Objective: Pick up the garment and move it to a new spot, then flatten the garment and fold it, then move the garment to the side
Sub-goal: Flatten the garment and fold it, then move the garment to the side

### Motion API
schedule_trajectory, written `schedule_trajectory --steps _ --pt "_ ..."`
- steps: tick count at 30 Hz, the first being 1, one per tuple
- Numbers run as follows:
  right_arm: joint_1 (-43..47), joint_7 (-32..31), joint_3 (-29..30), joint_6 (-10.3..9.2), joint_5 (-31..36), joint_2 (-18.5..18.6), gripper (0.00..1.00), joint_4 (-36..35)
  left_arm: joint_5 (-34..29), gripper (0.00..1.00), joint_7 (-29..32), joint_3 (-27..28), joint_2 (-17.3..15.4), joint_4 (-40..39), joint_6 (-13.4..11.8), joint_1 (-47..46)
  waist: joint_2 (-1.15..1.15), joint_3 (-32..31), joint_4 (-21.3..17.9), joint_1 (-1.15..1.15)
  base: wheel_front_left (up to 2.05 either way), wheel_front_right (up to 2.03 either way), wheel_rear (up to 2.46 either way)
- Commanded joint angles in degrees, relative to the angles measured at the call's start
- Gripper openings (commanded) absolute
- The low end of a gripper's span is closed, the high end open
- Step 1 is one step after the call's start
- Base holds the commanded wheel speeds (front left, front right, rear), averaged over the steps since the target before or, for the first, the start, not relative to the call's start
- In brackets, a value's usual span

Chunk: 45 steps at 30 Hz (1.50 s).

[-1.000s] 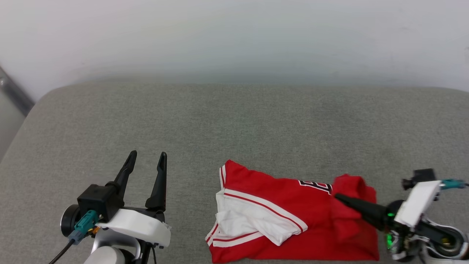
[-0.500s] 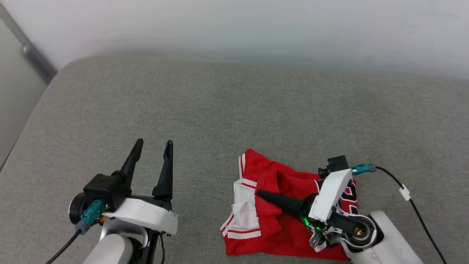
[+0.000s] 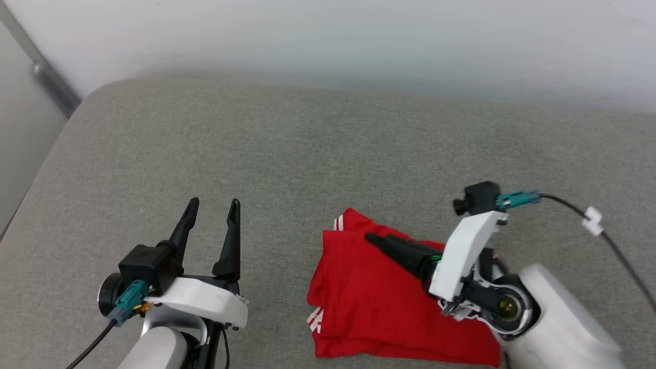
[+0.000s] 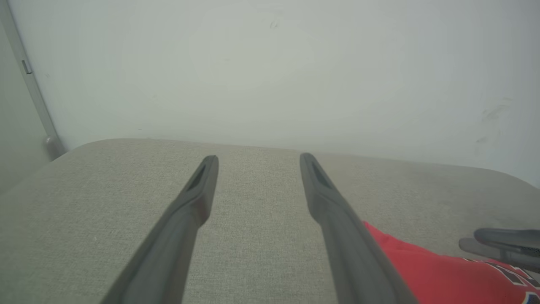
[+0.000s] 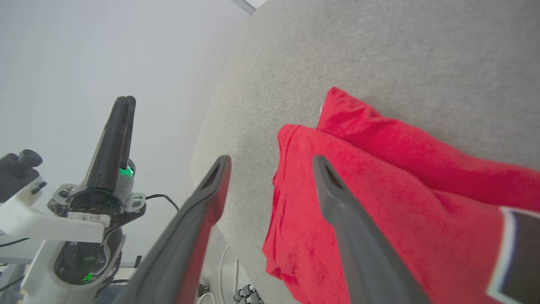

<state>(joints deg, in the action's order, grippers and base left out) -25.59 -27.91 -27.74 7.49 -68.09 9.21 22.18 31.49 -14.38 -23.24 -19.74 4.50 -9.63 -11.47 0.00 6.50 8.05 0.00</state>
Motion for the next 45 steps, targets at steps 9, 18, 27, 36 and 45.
schedule_trajectory --steps 9,18,27,36,45 --pt "1.78 17.48 1.77 0.00 22.39 9.97 1.00 -0.96 0.07 1.00 -0.44 1.15 -0.67 0.52 -1.54 2.58 0.00 -3.91 -4.44 0.00 0.00 0.00 0.00" --pt "11.33 28.31 15.91 0.00 37.43 11.00 1.00 -5.72 0.78 1.00 -0.53 2.55 -1.58 1.26 -2.74 5.74 0.00 -6.83 -7.87 0.00 0.00 0.00 0.00" --pt "21.94 31.62 24.11 0.00 46.53 5.40 1.00 -17.45 0.34 1.00 -0.70 3.54 -2.00 1.73 -3.65 7.69 0.00 -7.63 -8.93 0.00 0.00 0.00 0.00" --pt "28.13 29.29 26.12 -0.01 49.62 1.58 1.00 -23.46 -0.56 1.00 -0.84 4.19 -1.01 1.27 -4.94 11.07 0.00 -8.60 -9.31 0.00 0.00 0.00 0.00" --pt "27.63 28.02 27.64 -0.01 49.47 1.01 1.00 -24.71 0.23 1.00 -0.88 4.99 -1.41 1.51 -3.97 9.77 0.00 -8.03 -9.48 0.00 0.00 0.00 0.00"
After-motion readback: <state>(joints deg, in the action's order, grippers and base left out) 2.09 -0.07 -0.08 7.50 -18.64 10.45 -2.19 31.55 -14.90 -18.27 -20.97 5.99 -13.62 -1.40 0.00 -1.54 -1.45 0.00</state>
